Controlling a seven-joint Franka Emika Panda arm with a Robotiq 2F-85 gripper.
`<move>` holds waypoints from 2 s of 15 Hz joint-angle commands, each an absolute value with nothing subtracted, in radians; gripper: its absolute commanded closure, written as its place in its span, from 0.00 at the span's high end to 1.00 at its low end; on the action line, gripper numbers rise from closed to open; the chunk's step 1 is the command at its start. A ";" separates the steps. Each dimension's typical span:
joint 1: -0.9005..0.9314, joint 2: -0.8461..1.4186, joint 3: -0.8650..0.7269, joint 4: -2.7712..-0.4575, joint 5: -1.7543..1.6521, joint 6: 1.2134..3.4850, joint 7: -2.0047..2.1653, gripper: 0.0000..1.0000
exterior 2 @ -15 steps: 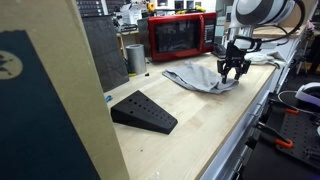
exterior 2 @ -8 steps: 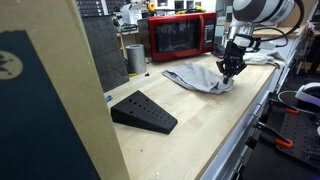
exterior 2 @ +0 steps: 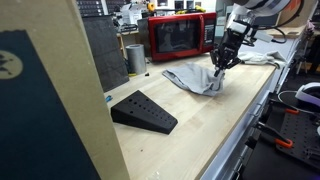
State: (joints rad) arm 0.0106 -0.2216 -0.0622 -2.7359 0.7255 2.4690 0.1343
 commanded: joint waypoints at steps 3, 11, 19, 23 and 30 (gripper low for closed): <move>0.003 -0.291 -0.080 -2.681 0.875 2.386 0.116 0.01; -0.034 -0.256 -0.095 -2.585 1.035 2.412 0.130 0.01; -0.078 -0.182 -0.092 -2.497 1.086 2.447 0.227 0.01; -0.093 -0.140 -0.094 -2.453 1.080 2.465 0.298 0.01; -0.112 -0.086 -0.104 -2.371 1.068 2.484 0.352 0.01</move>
